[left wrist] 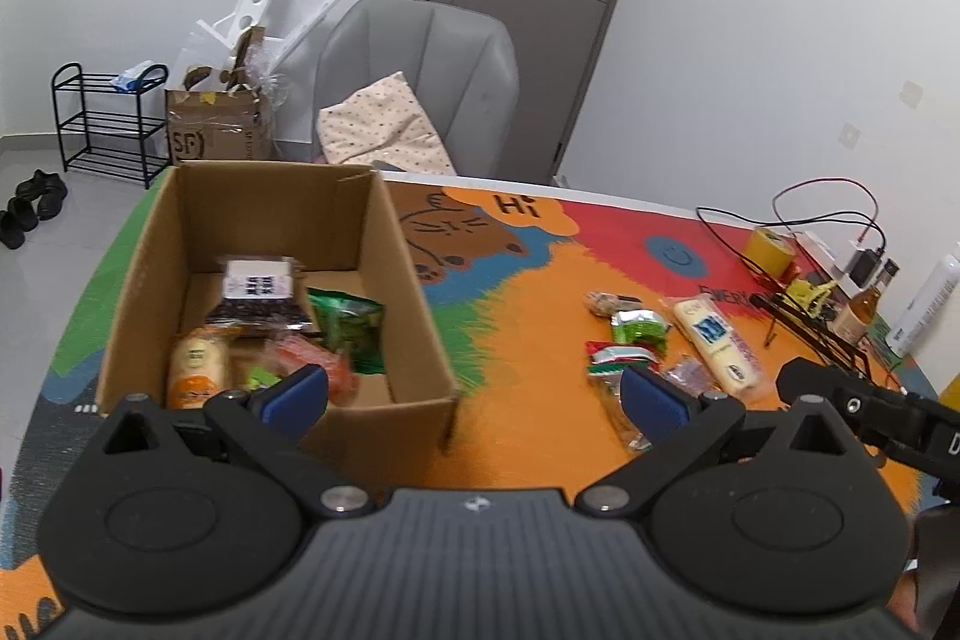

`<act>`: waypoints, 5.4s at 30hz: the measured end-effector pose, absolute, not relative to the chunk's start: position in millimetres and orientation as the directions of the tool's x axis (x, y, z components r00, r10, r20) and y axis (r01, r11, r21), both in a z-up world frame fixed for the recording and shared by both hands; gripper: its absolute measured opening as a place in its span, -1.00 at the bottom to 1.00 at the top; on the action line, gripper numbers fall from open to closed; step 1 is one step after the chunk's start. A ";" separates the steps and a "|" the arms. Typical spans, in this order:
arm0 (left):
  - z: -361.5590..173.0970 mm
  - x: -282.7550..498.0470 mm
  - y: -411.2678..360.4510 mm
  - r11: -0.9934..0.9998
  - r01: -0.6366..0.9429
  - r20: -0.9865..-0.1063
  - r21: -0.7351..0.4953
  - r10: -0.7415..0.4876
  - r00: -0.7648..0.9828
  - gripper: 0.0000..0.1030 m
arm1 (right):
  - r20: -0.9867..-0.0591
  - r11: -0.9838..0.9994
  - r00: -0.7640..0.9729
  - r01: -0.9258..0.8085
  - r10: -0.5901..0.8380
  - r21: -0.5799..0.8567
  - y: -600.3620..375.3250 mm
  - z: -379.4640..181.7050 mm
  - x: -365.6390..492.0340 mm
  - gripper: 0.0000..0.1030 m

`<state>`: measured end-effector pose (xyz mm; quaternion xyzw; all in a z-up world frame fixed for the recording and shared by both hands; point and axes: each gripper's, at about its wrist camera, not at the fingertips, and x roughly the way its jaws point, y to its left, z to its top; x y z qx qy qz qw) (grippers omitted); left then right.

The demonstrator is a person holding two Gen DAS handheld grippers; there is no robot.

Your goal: Organize snacks

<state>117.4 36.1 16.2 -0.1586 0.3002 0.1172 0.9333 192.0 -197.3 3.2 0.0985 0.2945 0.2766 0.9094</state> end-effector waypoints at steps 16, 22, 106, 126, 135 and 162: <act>9.6 135.8 -2.7 0.938 -0.236 -0.587 -0.254 0.044 0.808 1.00 | -0.492 0.855 0.703 -0.372 0.513 0.360 -242.6 -12.2 201.2 1.00; 4.2 144.9 -13.7 0.944 -0.230 -0.611 -0.235 0.040 0.791 1.00 | -0.503 0.863 0.706 -0.352 0.498 0.361 -255.5 -18.7 206.3 1.00; -60.4 256.7 -31.9 0.941 -0.195 -0.699 -0.277 -0.059 0.712 0.16 | -0.628 0.851 0.574 -0.347 0.525 0.393 -218.1 -96.1 317.8 -0.40; -83.0 271.4 -73.3 0.972 -0.182 -0.729 -0.149 0.016 0.684 0.32 | -0.664 0.887 0.589 -0.342 0.461 0.311 -238.5 -87.7 292.3 -0.24; -81.6 261.9 -62.0 0.979 -0.177 -0.739 -0.104 0.043 0.672 -0.08 | -0.670 0.909 0.625 -0.361 0.401 0.207 -216.9 -91.1 289.6 -0.09; -30.4 198.4 -29.6 0.970 -0.194 -0.648 -0.147 0.054 0.759 -0.10 | -0.622 0.872 0.616 -0.399 0.484 0.284 -207.0 -57.8 246.8 -0.84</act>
